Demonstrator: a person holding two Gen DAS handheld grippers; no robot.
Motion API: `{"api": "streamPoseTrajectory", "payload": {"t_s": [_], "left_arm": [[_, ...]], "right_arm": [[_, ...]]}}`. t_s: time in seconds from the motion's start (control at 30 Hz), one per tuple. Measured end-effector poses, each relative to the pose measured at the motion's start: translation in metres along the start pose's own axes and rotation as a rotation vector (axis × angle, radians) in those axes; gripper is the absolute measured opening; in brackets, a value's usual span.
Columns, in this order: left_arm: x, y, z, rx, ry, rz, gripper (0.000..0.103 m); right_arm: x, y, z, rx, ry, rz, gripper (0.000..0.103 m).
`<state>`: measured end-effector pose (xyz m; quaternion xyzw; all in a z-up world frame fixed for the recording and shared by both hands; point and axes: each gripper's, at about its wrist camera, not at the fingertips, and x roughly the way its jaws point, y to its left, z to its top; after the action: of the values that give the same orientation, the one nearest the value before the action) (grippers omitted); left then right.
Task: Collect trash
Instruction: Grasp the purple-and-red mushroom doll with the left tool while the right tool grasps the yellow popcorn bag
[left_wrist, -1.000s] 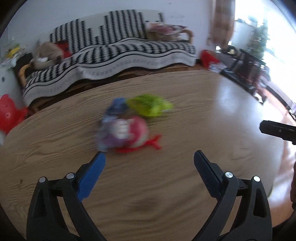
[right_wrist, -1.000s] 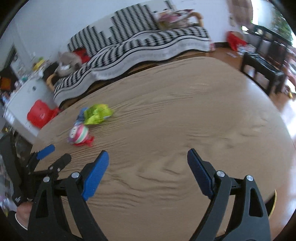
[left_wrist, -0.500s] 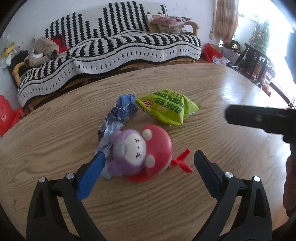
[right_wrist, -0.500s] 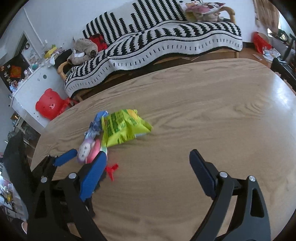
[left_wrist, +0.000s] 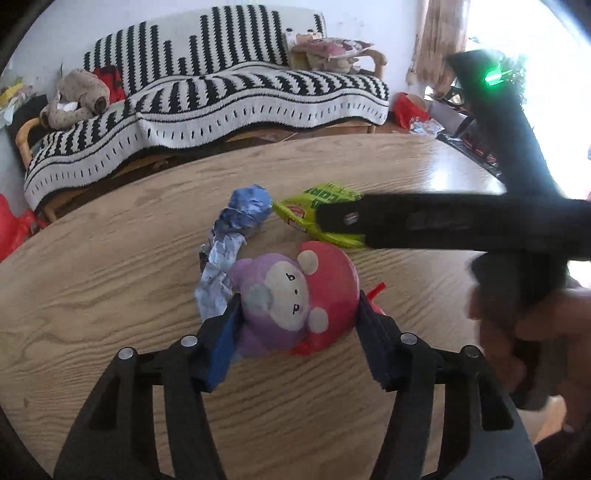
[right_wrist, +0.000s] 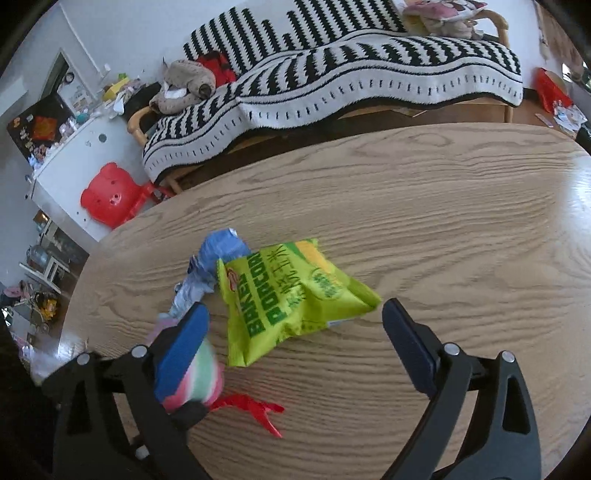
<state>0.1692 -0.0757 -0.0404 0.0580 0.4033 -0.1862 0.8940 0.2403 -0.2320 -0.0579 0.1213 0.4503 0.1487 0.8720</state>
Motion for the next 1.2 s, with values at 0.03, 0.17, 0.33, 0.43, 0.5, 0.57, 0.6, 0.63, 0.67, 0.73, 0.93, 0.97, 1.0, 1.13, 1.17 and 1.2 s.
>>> {"api": "streamPoseTrajectory", "payload": {"t_s": [0.03, 0.17, 0.33, 0.43, 0.5, 0.57, 0.6, 0.63, 0.67, 0.73, 0.93, 0.97, 1.0, 1.13, 1.17, 1.2], "left_arm": [[-0.007, 0.002, -0.002, 0.007, -0.005, -0.004, 0.058], [-0.021, 0.01, -0.01, -0.007, 0.002, -0.023, 0.058], [-0.032, 0.023, -0.02, -0.016, 0.008, -0.003, 0.058], [-0.038, 0.033, -0.022, -0.035, 0.002, 0.003, 0.058], [-0.042, 0.039, -0.022, -0.039, -0.002, 0.012, 0.058], [-0.045, 0.043, -0.023, -0.049, -0.004, 0.015, 0.058], [-0.047, 0.043, -0.023, -0.051, -0.003, 0.017, 0.058], [-0.048, 0.044, -0.023, -0.052, -0.004, 0.022, 0.058], [-0.051, 0.044, -0.023, -0.056, -0.006, 0.023, 0.058], [-0.056, 0.045, -0.024, -0.06, -0.013, 0.021, 0.058], [-0.063, 0.05, -0.027, -0.069, -0.019, 0.025, 0.058], [-0.064, 0.053, -0.027, -0.076, -0.019, 0.026, 0.058], [-0.064, 0.056, -0.027, -0.082, -0.019, 0.028, 0.058], [-0.067, 0.066, -0.025, -0.117, -0.026, 0.038, 0.058], [-0.068, 0.068, -0.025, -0.126, -0.028, 0.034, 0.058], [-0.069, 0.07, -0.024, -0.129, -0.031, 0.034, 0.058]], "right_arm": [[0.004, 0.003, 0.0, -0.011, 0.001, -0.012, 0.092], [0.018, 0.015, 0.001, -0.048, 0.01, -0.065, 0.092], [0.028, 0.027, -0.003, -0.09, 0.021, -0.113, 0.079], [0.029, 0.033, -0.007, -0.115, 0.033, -0.113, 0.019], [0.027, 0.032, -0.009, -0.104, 0.033, -0.118, 0.015], [0.027, 0.03, -0.012, -0.099, 0.046, -0.097, 0.01], [0.025, 0.03, -0.014, -0.104, 0.048, -0.1, 0.01], [0.024, 0.031, -0.014, -0.107, 0.051, -0.093, 0.01], [0.022, 0.03, -0.014, -0.105, 0.053, -0.084, 0.01], [0.015, 0.025, -0.013, -0.063, 0.047, -0.042, 0.018], [-0.004, 0.019, 0.003, 0.033, -0.051, -0.005, 0.091], [-0.001, 0.02, 0.007, 0.056, -0.044, 0.008, 0.091], [0.004, 0.019, 0.013, 0.084, -0.037, 0.016, 0.091], [0.03, 0.021, 0.038, 0.157, -0.01, -0.041, 0.091], [0.035, 0.022, 0.042, 0.166, -0.003, -0.055, 0.091], [0.04, 0.024, 0.049, 0.178, 0.0, -0.063, 0.091]]}}
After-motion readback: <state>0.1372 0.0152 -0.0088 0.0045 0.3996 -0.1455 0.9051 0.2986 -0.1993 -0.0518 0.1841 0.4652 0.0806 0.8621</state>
